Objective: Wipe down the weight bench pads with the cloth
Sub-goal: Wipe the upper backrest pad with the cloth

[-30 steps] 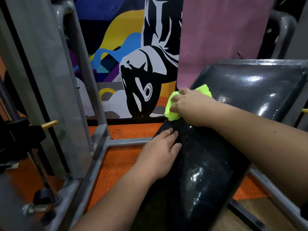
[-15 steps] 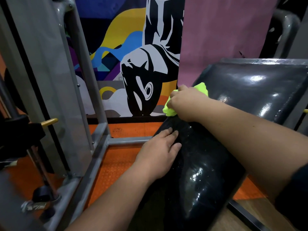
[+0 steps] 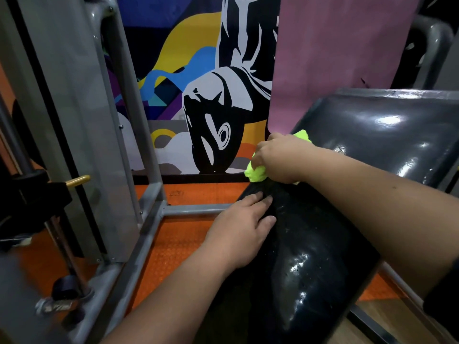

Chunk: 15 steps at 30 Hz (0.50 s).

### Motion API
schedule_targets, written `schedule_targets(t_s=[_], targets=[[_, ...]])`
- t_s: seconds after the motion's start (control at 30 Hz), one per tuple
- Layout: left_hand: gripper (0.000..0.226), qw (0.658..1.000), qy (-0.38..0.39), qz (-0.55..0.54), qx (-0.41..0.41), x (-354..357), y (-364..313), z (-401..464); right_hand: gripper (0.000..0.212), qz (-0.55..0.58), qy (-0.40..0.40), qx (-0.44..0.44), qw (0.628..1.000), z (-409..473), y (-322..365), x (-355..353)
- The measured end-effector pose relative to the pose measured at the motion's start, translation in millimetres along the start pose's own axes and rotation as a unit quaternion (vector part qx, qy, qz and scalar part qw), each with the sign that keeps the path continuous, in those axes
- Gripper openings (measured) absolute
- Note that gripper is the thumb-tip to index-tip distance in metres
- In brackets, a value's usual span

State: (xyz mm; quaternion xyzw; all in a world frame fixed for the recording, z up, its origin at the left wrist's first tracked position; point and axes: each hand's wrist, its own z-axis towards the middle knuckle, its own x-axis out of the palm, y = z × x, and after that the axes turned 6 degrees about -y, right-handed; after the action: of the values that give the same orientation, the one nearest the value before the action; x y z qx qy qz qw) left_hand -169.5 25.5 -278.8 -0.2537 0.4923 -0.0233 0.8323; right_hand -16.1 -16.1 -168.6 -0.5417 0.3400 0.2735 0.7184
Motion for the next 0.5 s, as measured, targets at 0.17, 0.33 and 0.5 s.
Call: schedule_targets(t_s=[0.17,0.33,0.5], targets=[[0.062,0.999,0.013,-0.049,-0.019,3,10,-10,0.039,-0.036,-0.007,0.034,0.999,16,26,-1],[0.069,0.994,0.058,-0.055,-0.071,-3,21,-38,0.044,-0.009,0.005,0.011,1.0,5,12,1],[0.079,0.984,0.15,-0.042,-0.09,5,28,-49,0.042,-0.016,0.018,0.023,0.999,16,29,-3]])
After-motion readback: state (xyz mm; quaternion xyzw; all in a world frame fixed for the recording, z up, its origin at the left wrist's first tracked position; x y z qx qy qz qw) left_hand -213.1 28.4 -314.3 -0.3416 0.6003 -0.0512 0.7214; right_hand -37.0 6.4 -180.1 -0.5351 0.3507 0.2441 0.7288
